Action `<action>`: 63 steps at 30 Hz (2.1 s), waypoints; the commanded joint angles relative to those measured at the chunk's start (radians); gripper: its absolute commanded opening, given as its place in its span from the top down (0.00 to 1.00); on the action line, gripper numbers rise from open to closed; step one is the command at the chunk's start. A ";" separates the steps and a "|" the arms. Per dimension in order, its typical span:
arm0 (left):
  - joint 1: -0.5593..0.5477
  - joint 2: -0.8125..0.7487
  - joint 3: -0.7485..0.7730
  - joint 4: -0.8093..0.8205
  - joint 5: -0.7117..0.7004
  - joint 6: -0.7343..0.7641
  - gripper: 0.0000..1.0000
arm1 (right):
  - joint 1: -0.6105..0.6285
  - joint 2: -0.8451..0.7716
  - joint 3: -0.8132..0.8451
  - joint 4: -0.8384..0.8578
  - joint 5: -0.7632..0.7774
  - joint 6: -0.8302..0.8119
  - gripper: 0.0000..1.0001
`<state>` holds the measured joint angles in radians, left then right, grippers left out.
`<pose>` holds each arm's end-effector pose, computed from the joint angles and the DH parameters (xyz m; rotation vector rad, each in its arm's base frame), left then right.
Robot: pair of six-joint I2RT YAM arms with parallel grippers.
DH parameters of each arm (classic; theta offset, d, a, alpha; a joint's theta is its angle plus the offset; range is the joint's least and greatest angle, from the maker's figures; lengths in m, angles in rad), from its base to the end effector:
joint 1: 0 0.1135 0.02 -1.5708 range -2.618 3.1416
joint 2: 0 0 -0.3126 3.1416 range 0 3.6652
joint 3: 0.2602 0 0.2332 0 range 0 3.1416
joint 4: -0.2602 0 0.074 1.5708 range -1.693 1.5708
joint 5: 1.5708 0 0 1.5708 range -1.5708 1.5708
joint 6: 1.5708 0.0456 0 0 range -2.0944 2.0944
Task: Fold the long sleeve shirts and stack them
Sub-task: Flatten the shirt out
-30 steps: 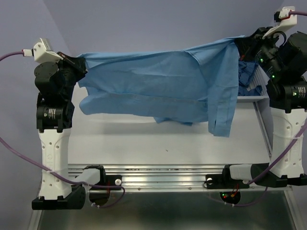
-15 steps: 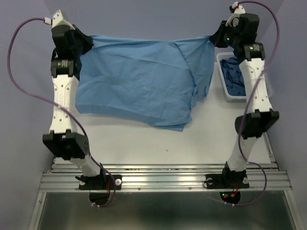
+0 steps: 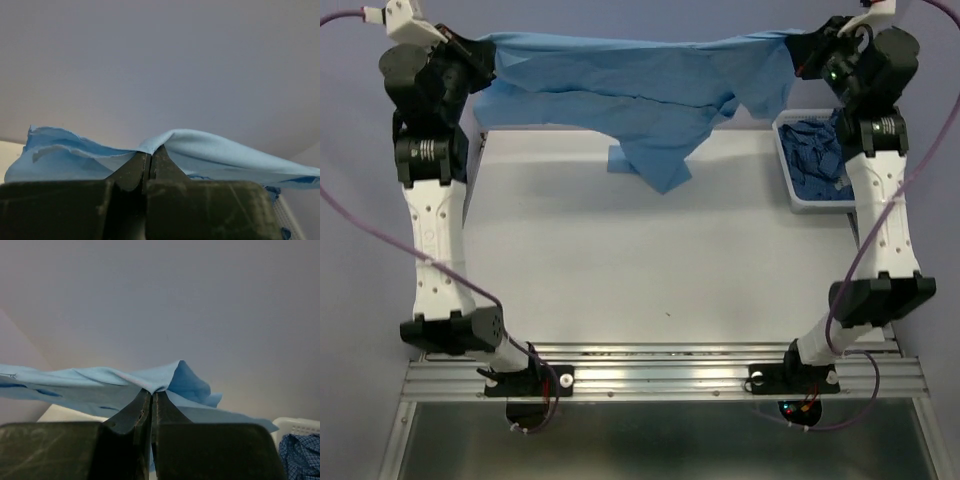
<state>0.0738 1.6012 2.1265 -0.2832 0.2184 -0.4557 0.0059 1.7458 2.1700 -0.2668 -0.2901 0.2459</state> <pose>0.3093 0.0130 0.6193 -0.1691 1.3389 -0.4678 0.3713 0.0152 0.5872 -0.0708 1.4310 0.4123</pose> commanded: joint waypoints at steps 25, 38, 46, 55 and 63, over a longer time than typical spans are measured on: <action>-0.020 -0.471 -1.616 0.208 -0.185 -0.261 1.00 | -0.020 -0.490 -1.319 -0.223 -0.196 0.098 0.99; -0.019 -0.495 -1.603 0.165 -0.269 -0.288 0.99 | 0.020 -0.277 -1.011 -0.146 -0.314 0.072 0.99; -0.020 -0.546 -1.593 0.081 -0.301 -0.305 0.75 | 0.097 0.108 -0.614 -0.236 -0.100 -0.005 0.86; -0.019 -0.740 -1.521 -0.025 -0.297 -0.308 0.01 | 0.097 0.100 -0.553 -0.293 0.109 -0.112 0.00; -0.019 -0.782 -1.409 -0.076 -0.323 -0.282 0.01 | 0.097 -0.100 -0.737 -0.213 0.171 -0.074 0.00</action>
<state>0.0582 0.8330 0.6601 -0.3344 -0.0738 -0.7612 0.1051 1.7546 1.4914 -0.5495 -0.1635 0.1688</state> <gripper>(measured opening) 0.986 0.998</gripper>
